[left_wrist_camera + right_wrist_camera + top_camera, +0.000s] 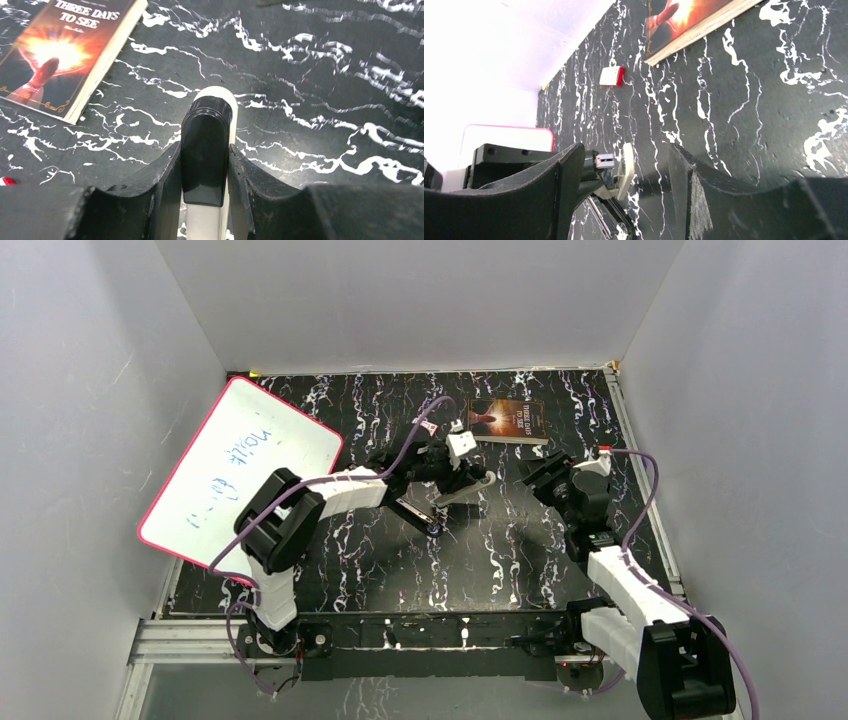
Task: Load the staples into the stapler
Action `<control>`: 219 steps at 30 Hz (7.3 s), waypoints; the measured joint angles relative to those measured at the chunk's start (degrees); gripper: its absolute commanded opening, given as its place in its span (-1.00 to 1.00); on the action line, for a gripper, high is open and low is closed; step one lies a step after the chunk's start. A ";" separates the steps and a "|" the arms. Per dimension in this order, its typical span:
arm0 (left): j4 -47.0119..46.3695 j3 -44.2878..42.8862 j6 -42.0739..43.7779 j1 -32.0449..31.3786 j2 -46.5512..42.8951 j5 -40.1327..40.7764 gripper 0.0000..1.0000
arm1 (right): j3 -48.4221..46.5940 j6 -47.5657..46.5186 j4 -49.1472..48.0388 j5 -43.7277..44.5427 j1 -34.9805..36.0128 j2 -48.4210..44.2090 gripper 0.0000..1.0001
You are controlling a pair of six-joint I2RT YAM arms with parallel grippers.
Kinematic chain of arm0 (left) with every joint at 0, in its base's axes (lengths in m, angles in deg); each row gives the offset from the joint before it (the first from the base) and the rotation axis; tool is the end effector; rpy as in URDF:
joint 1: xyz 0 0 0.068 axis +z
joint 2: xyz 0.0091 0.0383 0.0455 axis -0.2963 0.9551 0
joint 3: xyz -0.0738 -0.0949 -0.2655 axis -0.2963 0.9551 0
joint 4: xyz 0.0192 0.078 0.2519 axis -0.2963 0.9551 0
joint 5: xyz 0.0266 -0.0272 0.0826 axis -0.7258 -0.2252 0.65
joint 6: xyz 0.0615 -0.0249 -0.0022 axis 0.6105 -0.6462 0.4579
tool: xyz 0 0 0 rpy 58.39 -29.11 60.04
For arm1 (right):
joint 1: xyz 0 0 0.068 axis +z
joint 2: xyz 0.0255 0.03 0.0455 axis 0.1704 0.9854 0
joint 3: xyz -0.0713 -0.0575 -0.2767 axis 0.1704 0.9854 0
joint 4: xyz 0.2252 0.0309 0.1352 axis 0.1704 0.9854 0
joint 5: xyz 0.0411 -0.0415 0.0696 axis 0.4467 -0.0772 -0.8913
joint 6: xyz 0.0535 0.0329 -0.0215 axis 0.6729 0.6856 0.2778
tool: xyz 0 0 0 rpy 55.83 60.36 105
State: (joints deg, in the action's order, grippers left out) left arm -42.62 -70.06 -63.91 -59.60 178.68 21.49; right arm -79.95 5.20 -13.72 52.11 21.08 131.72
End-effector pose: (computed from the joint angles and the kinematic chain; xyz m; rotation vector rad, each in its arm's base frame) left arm 0.3155 -0.3248 0.2277 1.2487 1.4277 -0.8222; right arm 0.2139 0.0427 0.2319 0.6422 1.7197 0.7972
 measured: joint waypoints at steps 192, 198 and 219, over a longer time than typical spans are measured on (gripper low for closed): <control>46.51 19.26 42.45 3.48 -22.67 1.44 -0.21 | -9.62 -23.30 1.84 -35.34 -1.25 11.54 0.28; 44.83 19.26 41.55 3.48 -22.51 1.46 -0.14 | -9.07 -31.69 6.21 -36.13 3.15 9.75 0.28; -0.66 38.82 -0.50 11.74 -60.00 17.00 0.58 | -17.44 -53.94 19.54 -15.98 38.77 30.08 0.17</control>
State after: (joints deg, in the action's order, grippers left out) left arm -43.28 -31.24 -64.41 -47.87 118.68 38.49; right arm -97.39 -48.74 5.82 36.13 59.85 161.79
